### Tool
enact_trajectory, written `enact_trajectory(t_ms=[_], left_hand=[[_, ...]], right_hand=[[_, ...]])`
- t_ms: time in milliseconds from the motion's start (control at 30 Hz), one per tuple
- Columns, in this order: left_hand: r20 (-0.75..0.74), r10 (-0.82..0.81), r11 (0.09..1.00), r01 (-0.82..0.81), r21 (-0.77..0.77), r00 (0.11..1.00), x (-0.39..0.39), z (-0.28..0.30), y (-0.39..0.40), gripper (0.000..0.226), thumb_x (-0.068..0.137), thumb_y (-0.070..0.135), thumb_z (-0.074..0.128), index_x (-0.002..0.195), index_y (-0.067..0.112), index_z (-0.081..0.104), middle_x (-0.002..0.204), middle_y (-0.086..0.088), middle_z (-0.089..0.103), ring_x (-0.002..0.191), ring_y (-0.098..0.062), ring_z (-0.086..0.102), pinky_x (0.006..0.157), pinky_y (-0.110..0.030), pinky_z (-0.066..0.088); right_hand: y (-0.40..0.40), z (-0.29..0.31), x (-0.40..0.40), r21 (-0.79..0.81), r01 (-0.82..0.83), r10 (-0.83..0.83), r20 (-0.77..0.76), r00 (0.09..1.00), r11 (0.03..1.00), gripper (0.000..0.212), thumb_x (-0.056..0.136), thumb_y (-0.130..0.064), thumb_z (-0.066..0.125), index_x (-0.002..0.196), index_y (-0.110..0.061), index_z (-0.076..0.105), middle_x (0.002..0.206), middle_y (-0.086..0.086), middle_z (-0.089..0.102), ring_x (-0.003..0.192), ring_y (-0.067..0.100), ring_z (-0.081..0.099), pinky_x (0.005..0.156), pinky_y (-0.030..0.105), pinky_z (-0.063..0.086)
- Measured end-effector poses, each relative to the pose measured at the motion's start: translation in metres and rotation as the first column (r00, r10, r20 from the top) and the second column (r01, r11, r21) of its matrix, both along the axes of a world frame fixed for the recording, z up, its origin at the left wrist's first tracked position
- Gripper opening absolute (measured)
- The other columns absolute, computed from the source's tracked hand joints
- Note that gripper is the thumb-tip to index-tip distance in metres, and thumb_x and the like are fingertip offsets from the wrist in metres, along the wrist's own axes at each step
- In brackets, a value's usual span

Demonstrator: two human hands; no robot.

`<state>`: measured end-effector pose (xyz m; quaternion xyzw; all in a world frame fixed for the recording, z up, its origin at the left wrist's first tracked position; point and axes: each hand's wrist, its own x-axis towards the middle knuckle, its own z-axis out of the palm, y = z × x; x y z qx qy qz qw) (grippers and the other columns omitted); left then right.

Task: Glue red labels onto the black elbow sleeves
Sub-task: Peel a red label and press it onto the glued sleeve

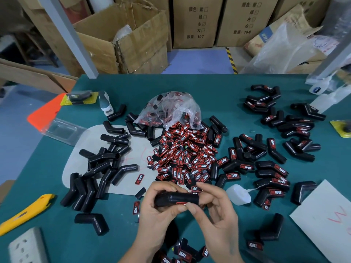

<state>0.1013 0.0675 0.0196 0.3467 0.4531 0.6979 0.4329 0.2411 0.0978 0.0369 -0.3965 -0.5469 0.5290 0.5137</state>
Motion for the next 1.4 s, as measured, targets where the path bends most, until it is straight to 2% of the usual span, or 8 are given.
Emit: enact_trajectory(t_ms=[200, 300, 400, 833, 967, 1133, 1300, 1400], left_hand=[[-0.069, -0.019, 0.999, 0.017, -0.035, 0.997, 0.004, 0.005, 0.0, 0.039, 0.072, 0.036, 0.096, 0.1, 0.03, 0.07, 0.103, 0.002, 0.076, 0.096, -0.012, 0.074, 0.084, -0.022, 0.058], [-0.203, 0.013, 1.0, -0.014, -0.006, 0.979, 0.002, 0.005, 0.001, 0.035, 0.079, 0.032, 0.091, 0.106, 0.033, 0.068, 0.111, -0.003, 0.072, 0.108, -0.025, 0.072, 0.094, -0.031, 0.057], [-0.434, 0.075, 0.995, -0.04, 0.09, 0.898, -0.004, 0.004, 0.002, 0.029, 0.089, 0.029, 0.083, 0.111, 0.039, 0.068, 0.115, 0.002, 0.069, 0.112, -0.028, 0.069, 0.099, -0.037, 0.055], [-0.716, 0.092, 0.991, 0.005, 0.132, 0.692, -0.015, -0.002, 0.002, 0.017, 0.097, 0.019, 0.073, 0.111, 0.027, 0.079, 0.126, 0.009, 0.064, 0.114, -0.021, 0.068, 0.097, -0.031, 0.053], [-0.66, 0.036, 0.998, 0.009, 0.065, 0.75, -0.015, -0.002, 0.002, 0.016, 0.096, 0.02, 0.074, 0.11, 0.024, 0.081, 0.118, 0.011, 0.069, 0.108, -0.02, 0.07, 0.093, -0.032, 0.056], [-0.437, -0.125, 0.99, 0.083, -0.114, 0.891, -0.021, 0.0, 0.003, 0.019, 0.094, 0.023, 0.073, 0.11, 0.026, 0.082, 0.115, 0.003, 0.07, 0.105, -0.026, 0.069, 0.071, -0.036, 0.064], [-0.302, -0.192, 0.974, 0.142, -0.179, 0.934, -0.02, 0.003, 0.003, 0.02, 0.094, 0.026, 0.072, 0.11, 0.024, 0.082, 0.116, 0.001, 0.068, 0.103, -0.026, 0.07, 0.075, -0.036, 0.064], [-0.374, -0.134, 0.983, 0.076, -0.168, 0.918, -0.017, 0.005, 0.004, 0.014, 0.091, 0.029, 0.074, 0.103, 0.028, 0.082, 0.11, 0.004, 0.072, 0.107, -0.02, 0.07, 0.088, -0.028, 0.059]], right_hand=[[0.006, -0.008, 0.006, -0.102, -0.072, 0.065, -0.076, 0.995, 0.992, 0.057, 0.083, -0.049, 0.086, 0.135, -0.033, 0.067, 0.073, -0.01, 0.052, 0.076, 0.01, 0.052, 0.078, 0.02, 0.047], [0.01, -0.014, 0.008, -0.142, -0.098, 0.085, -0.094, 0.992, 0.985, 0.06, 0.084, -0.046, 0.086, 0.138, -0.032, 0.066, 0.075, -0.008, 0.049, 0.076, 0.01, 0.049, 0.079, 0.019, 0.045], [0.013, -0.015, 0.008, -0.171, -0.14, 0.122, -0.11, 0.986, 0.975, 0.063, 0.083, -0.047, 0.087, 0.14, -0.035, 0.064, 0.075, -0.007, 0.052, 0.076, 0.009, 0.051, 0.082, 0.017, 0.045], [0.017, -0.017, 0.007, -0.236, -0.147, 0.131, -0.082, 0.988, 0.961, 0.047, 0.089, -0.043, 0.077, 0.134, -0.042, 0.067, 0.074, 0.001, 0.068, 0.08, 0.008, 0.063, 0.086, 0.019, 0.05], [0.018, -0.022, 0.008, -0.262, -0.154, 0.139, -0.072, 0.988, 0.953, 0.045, 0.089, -0.045, 0.077, 0.134, -0.04, 0.068, 0.073, 0.001, 0.067, 0.079, 0.009, 0.062, 0.086, 0.019, 0.05], [0.017, -0.021, 0.009, -0.251, -0.157, 0.155, -0.028, 0.988, 0.955, 0.044, 0.091, -0.05, 0.072, 0.134, -0.043, 0.067, 0.074, 0.002, 0.069, 0.082, 0.01, 0.064, 0.089, 0.018, 0.05], [0.016, -0.019, 0.009, -0.212, -0.143, 0.147, 0.0, 0.989, 0.967, 0.042, 0.094, -0.048, 0.07, 0.135, -0.045, 0.066, 0.074, 0.002, 0.069, 0.083, 0.009, 0.065, 0.09, 0.017, 0.049], [0.015, -0.02, 0.006, -0.185, -0.134, 0.14, 0.017, 0.99, 0.974, 0.041, 0.095, -0.046, 0.069, 0.136, -0.046, 0.065, 0.075, 0.002, 0.07, 0.083, 0.008, 0.066, 0.09, 0.015, 0.049]])
